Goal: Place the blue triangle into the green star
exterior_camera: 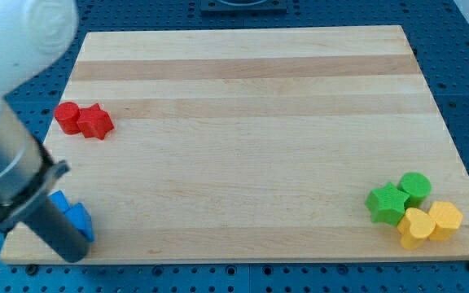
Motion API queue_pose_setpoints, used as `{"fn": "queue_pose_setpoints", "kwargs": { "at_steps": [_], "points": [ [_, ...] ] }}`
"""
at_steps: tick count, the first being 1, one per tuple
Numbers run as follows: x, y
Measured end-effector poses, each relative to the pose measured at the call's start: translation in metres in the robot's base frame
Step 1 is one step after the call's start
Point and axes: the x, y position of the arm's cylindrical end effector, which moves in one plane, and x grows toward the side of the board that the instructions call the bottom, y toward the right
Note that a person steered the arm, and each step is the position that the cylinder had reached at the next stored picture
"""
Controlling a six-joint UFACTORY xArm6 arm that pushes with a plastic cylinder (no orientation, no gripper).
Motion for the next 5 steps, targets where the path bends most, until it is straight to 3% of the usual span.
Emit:
{"fn": "queue_pose_setpoints", "kwargs": {
  "at_steps": [1, 3, 5],
  "points": [
    [-0.006, 0.003],
    [-0.008, -0.062],
    [-0.028, -0.022]
  ]
}}
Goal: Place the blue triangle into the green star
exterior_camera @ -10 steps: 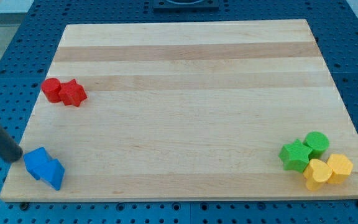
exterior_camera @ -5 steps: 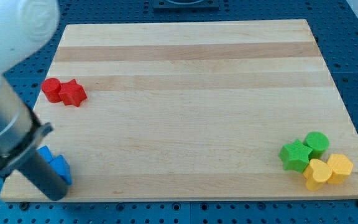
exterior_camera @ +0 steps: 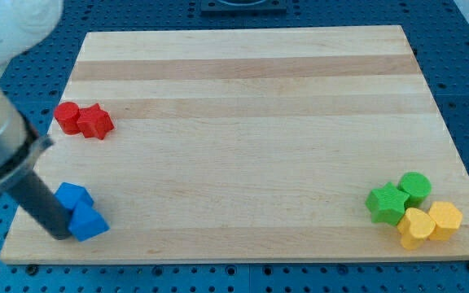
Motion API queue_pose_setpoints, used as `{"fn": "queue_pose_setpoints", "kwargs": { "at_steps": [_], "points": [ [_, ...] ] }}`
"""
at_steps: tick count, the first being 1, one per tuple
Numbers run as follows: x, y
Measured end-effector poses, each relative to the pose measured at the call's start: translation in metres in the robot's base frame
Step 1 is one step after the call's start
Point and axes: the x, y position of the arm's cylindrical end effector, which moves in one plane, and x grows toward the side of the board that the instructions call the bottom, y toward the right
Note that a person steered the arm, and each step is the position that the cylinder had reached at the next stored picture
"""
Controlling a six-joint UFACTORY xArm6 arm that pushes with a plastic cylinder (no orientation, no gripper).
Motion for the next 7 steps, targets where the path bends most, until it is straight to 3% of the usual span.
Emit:
{"fn": "queue_pose_setpoints", "kwargs": {
  "at_steps": [2, 4, 7],
  "points": [
    [-0.001, 0.062],
    [-0.026, 0.065],
    [-0.026, 0.138]
  ]
}}
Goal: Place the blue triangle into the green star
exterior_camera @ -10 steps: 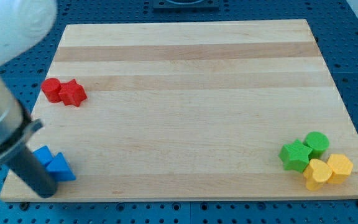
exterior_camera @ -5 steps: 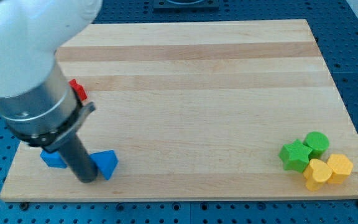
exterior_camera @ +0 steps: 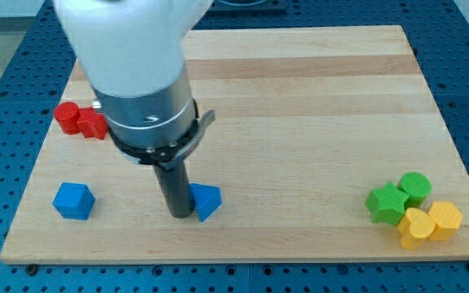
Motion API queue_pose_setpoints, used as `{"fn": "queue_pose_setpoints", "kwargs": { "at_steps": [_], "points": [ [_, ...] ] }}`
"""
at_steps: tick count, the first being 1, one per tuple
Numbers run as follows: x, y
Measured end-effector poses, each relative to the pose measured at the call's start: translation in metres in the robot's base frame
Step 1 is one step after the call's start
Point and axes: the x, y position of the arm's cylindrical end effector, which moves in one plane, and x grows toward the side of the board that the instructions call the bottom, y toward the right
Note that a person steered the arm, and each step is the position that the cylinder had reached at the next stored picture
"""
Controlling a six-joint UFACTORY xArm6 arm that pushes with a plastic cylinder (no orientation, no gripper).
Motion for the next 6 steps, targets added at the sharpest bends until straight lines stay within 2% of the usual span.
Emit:
{"fn": "queue_pose_setpoints", "kwargs": {
  "at_steps": [2, 6],
  "points": [
    [-0.016, 0.04],
    [-0.017, 0.147]
  ]
}}
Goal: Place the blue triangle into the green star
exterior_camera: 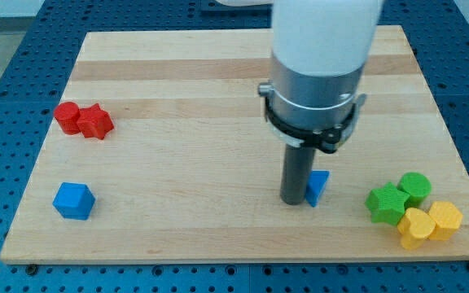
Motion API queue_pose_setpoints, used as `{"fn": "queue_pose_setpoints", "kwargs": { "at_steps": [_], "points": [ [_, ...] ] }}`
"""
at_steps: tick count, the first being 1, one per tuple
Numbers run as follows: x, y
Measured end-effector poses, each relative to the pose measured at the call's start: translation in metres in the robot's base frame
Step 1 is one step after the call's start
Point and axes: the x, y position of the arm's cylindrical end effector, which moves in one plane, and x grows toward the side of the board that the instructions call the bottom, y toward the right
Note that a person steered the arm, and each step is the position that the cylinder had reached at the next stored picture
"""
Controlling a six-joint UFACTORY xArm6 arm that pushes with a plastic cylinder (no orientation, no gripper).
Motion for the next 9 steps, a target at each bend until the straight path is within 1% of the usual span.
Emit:
{"fn": "queue_pose_setpoints", "kwargs": {
  "at_steps": [2, 3, 4, 5, 6, 7, 8, 9],
  "points": [
    [0.0, 0.06],
    [0.0, 0.067],
    [-0.006, 0.049],
    [-0.037, 0.034],
    [-0.066, 0.044],
    [-0.062, 0.058],
    [-0.048, 0.059],
    [-0.044, 0.062]
  ]
}}
